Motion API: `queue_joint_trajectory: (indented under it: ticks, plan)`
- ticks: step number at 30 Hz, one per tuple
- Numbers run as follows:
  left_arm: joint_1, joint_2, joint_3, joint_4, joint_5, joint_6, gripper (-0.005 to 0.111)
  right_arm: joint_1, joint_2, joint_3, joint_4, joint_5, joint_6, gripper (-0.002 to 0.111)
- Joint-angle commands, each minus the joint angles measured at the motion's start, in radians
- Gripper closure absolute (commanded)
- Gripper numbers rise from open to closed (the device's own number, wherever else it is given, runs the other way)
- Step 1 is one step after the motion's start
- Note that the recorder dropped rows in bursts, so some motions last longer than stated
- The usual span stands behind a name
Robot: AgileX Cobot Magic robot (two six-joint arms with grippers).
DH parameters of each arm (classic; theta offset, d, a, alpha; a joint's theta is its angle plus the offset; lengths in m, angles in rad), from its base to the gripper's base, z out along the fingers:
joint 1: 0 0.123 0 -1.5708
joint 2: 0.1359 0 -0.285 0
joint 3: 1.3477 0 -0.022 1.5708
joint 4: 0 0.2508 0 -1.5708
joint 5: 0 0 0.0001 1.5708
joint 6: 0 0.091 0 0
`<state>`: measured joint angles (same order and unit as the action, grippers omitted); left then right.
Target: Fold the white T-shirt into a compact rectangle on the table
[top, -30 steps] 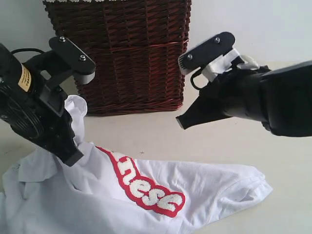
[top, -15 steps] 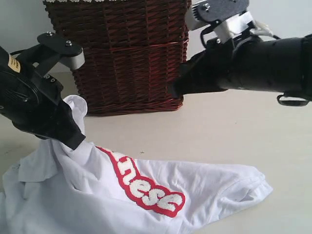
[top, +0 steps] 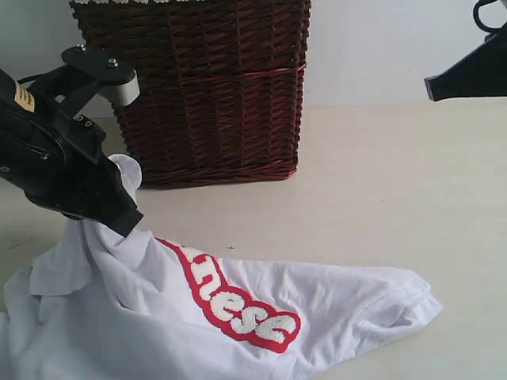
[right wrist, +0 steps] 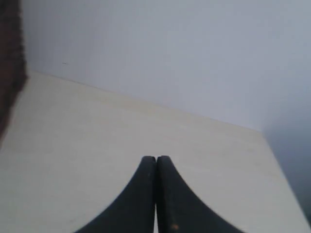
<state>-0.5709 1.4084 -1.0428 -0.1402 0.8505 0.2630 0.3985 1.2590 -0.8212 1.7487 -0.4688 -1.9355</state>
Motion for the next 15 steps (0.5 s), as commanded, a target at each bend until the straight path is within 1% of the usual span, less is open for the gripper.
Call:
queue_joint_trajectory:
  ticks: [1, 4, 6, 7, 8, 9, 10, 11, 12, 14, 15]
  plan:
    - [0.003, -0.005, -0.004, -0.041, -0.002, 0.035, 0.107, -0.003, -0.079, 0.074, -0.004, 0.284, 0.087, 0.108]
    - [0.003, -0.005, -0.004, -0.067, 0.015, 0.064, 0.107, -0.003, -0.079, 0.102, -0.004, 0.495, 0.180, 0.108]
    - [0.003, -0.005, -0.004, -0.077, 0.025, 0.076, 0.107, -0.006, -0.051, 0.106, -0.032, 0.681, 0.302, 0.108]
    - [0.003, -0.005, -0.004, -0.079, 0.028, 0.078, 0.107, -0.013, -0.034, 0.095, -0.155, 0.792, 0.427, 0.108]
    - [0.003, -0.005, -0.004, -0.079, 0.030, 0.078, 0.107, -0.029, -0.004, 0.064, -0.333, 0.911, 0.589, 0.108]
    - [0.003, -0.005, -0.004, -0.082, 0.032, 0.078, 0.107, -0.045, 0.032, 0.016, -0.548, 1.023, 0.770, 0.108]
    - [0.003, -0.005, -0.004, -0.082, 0.032, 0.078, 0.107, -0.051, 0.070, -0.029, -0.737, 1.099, 0.915, 0.108]
    - [0.003, -0.005, -0.004, -0.082, 0.032, 0.078, 0.107, -0.051, 0.104, -0.086, -0.969, 1.178, 1.106, 0.108]
    - [0.003, -0.005, -0.004, -0.081, 0.032, 0.083, 0.107, -0.051, 0.133, -0.136, -1.172, 1.241, 1.281, 0.108]
    - [0.003, -0.005, -0.004, -0.081, 0.036, 0.105, 0.107, -0.049, 0.158, -0.191, -1.440, 1.307, 1.506, 0.108]
    - [0.003, -0.005, -0.004, -0.081, 0.039, 0.112, 0.107, -0.049, 0.159, -0.196, -1.545, 1.314, 1.581, 0.108]
